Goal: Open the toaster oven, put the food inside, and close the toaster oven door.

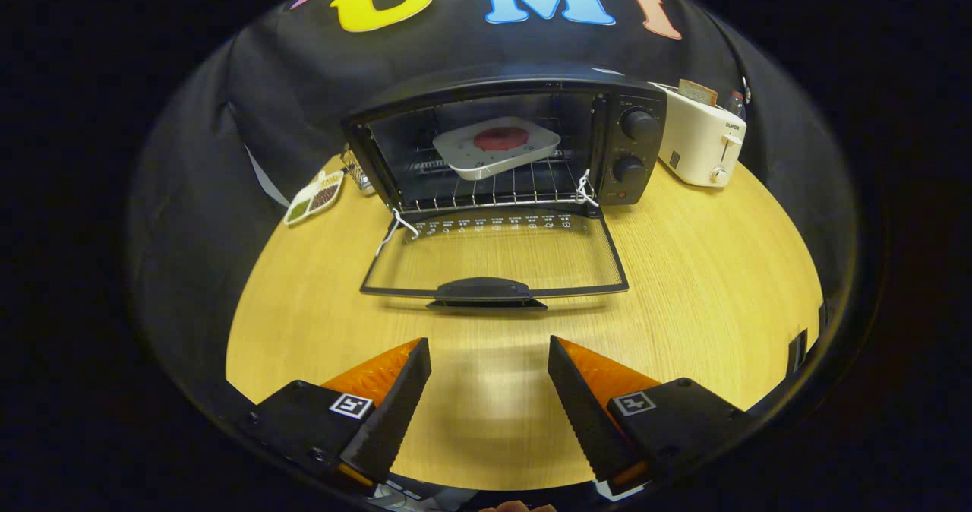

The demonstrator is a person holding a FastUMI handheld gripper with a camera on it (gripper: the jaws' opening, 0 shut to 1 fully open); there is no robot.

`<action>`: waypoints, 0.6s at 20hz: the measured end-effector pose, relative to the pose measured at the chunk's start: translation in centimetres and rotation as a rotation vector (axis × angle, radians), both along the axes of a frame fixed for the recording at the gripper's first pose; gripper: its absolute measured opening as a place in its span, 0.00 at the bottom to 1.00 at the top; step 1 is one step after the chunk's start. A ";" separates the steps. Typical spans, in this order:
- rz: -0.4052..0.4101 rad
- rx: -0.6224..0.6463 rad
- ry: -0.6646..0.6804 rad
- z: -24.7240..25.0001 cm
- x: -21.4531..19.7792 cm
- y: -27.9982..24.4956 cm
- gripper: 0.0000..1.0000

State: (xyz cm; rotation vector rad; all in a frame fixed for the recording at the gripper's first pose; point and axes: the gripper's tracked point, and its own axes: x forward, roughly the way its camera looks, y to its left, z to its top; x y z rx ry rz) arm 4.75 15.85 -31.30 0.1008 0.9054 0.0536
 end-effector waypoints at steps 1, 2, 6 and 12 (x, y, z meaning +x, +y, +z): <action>0.010 -0.018 0.007 -0.4 0.0 0.0 0.99; 0.014 -0.035 0.012 -0.4 0.2 -0.2 0.99; -0.022 -0.073 0.032 -1.8 1.8 -1.0 0.99; -0.014 -0.156 0.107 -4.8 2.9 -1.6 0.99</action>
